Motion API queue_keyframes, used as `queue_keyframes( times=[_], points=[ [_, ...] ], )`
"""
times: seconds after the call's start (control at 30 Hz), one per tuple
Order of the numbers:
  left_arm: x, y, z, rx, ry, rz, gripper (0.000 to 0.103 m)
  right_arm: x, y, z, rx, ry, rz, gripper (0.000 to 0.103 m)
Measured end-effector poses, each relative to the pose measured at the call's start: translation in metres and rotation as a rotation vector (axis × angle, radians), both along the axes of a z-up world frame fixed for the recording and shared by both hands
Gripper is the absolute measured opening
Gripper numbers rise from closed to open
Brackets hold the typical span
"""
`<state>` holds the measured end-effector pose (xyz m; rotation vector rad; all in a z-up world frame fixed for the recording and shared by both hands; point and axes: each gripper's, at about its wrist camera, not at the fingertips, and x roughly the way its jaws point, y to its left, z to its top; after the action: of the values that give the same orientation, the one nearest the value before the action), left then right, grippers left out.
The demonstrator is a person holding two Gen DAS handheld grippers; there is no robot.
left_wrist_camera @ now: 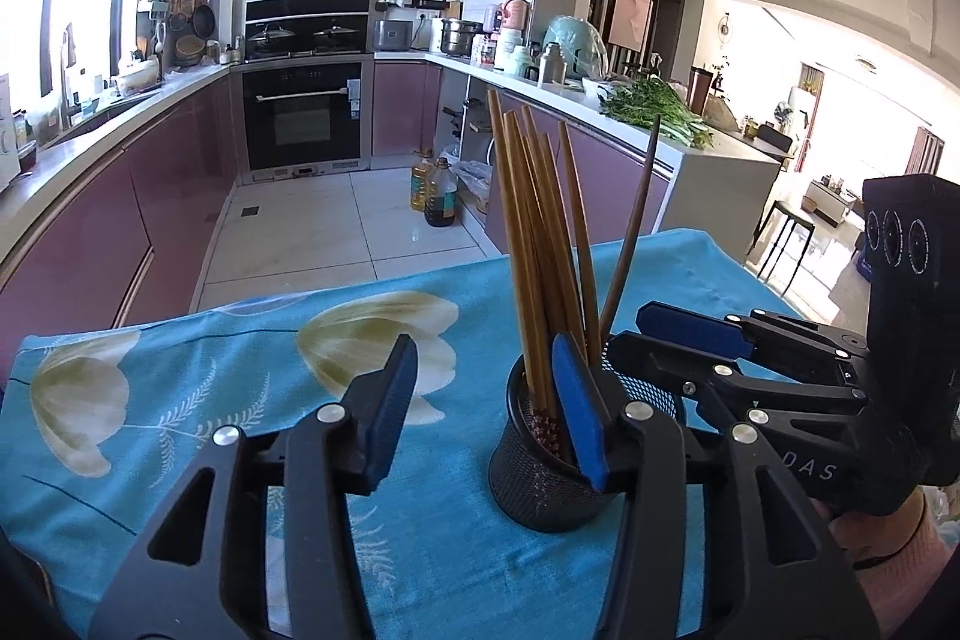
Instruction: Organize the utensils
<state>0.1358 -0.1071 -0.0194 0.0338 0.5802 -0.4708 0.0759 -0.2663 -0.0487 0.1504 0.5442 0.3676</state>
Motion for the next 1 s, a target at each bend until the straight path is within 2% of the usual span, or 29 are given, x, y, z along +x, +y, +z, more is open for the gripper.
queue_keyframes(
  times=[0.07, 0.17, 0.23, 0.27, 0.3, 0.33, 0.57, 0.73, 1.0],
  points=[
    [-0.006, 0.005, 0.001, -0.004, -0.016, 0.017, 0.060, -0.003, 0.001, 0.001, 0.000, -0.006, -0.006, 0.040],
    [-0.016, 0.011, 0.002, 0.004, -0.038, 0.043, 0.066, -0.007, 0.001, 0.001, 0.003, -0.012, -0.013, 0.046],
    [-0.023, 0.016, 0.001, 0.010, -0.053, 0.062, 0.075, -0.010, 0.002, 0.001, -0.007, -0.017, -0.023, 0.051],
    [-0.025, 0.019, 0.002, 0.008, -0.058, 0.071, 0.083, -0.012, 0.001, 0.000, -0.008, -0.021, -0.025, 0.054],
    [-0.028, 0.021, 0.004, 0.003, -0.065, 0.085, 0.091, -0.013, 0.001, 0.000, -0.006, -0.024, -0.027, 0.061],
    [-0.031, 0.024, 0.004, 0.000, -0.078, 0.104, 0.093, -0.014, 0.002, -0.001, -0.007, -0.027, -0.029, 0.065],
    [-0.049, 0.042, 0.005, 0.010, -0.120, 0.183, 0.097, -0.028, 0.008, -0.003, -0.032, -0.044, -0.055, 0.077],
    [-0.062, 0.055, 0.005, 0.012, -0.153, 0.242, 0.097, -0.043, 0.017, 0.000, -0.073, -0.108, -0.076, 0.097],
    [-0.080, 0.077, 0.008, -0.015, -0.193, 0.329, 0.097, -0.061, 0.025, 0.001, -0.098, -0.175, -0.107, 0.097]
  ],
)
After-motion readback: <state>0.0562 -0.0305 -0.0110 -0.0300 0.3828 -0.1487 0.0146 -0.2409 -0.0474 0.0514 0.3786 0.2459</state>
